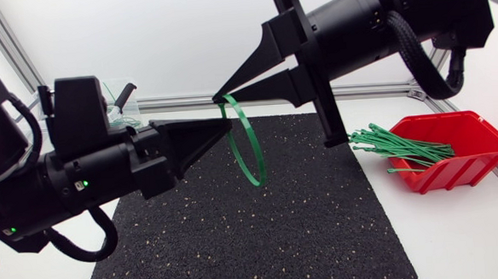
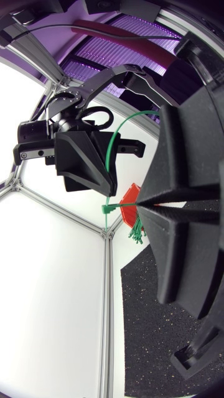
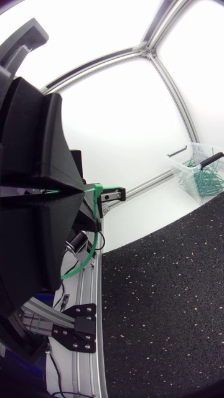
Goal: Take a green cable tie from the red box, thread the tail through the head to close it, then place it in the transparent bin on the left.
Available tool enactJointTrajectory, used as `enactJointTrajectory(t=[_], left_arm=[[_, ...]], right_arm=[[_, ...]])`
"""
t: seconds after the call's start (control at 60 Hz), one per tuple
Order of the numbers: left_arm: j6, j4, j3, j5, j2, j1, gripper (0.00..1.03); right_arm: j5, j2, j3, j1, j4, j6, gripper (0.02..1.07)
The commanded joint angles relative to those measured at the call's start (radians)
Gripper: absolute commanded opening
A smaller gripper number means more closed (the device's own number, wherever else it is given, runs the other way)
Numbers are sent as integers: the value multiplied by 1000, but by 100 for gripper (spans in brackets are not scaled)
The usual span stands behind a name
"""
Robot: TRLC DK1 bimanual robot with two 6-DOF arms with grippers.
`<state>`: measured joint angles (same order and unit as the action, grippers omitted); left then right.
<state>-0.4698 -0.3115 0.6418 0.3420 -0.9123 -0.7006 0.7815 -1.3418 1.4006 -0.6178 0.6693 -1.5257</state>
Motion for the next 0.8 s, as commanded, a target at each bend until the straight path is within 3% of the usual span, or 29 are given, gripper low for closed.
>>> enactJointTrajectory(t=[0.0, 0.517, 0.583, 0.783], left_arm=[[17, -37, -2, -3, 0, 13, 3], [17, -29, -1, 3, 6, 27, 3], [17, -28, -1, 6, 7, 29, 3], [17, -26, -1, 12, 9, 33, 3]], right_arm=[[-4, -8, -11, 9, 15, -31, 8], [16, -40, -2, -40, 15, -27, 21], [16, -43, -2, -43, 13, -25, 34], [16, -46, 1, -46, 13, -19, 35]])
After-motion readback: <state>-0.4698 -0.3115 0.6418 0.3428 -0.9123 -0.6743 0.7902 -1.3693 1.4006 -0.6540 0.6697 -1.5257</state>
